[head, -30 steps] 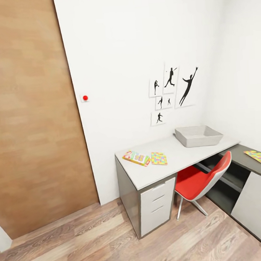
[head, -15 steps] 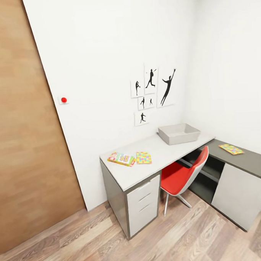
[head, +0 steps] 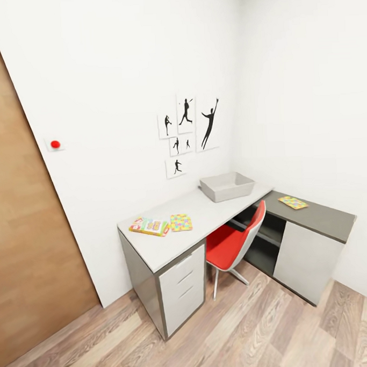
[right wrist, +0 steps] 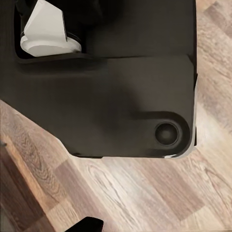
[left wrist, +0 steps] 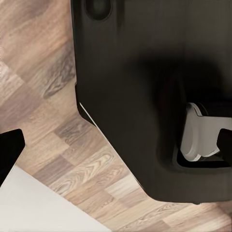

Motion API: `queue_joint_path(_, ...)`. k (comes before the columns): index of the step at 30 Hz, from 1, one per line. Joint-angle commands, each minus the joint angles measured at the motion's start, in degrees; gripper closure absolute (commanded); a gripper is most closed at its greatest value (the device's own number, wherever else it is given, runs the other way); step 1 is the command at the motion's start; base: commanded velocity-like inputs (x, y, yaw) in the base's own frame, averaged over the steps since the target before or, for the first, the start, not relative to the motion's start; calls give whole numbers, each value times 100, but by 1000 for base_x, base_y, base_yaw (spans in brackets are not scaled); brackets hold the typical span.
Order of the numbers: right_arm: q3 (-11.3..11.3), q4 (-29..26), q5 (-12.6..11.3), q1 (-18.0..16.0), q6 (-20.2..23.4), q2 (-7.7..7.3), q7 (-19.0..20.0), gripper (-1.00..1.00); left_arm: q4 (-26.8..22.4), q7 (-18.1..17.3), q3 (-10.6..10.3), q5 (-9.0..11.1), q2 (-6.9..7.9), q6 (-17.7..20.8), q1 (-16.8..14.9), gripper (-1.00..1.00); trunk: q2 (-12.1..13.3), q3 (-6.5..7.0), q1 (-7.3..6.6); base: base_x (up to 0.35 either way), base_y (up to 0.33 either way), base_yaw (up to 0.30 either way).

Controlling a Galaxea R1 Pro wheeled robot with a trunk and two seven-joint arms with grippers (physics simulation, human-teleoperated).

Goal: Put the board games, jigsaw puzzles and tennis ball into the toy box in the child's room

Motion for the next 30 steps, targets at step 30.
queue_joint_path(30, -11, -1, -7, -1, -21, -1, 8, -100, -4, 0, -3, -1, -1, -38, -1, -100, -10, 63, 3, 0, 0, -283)
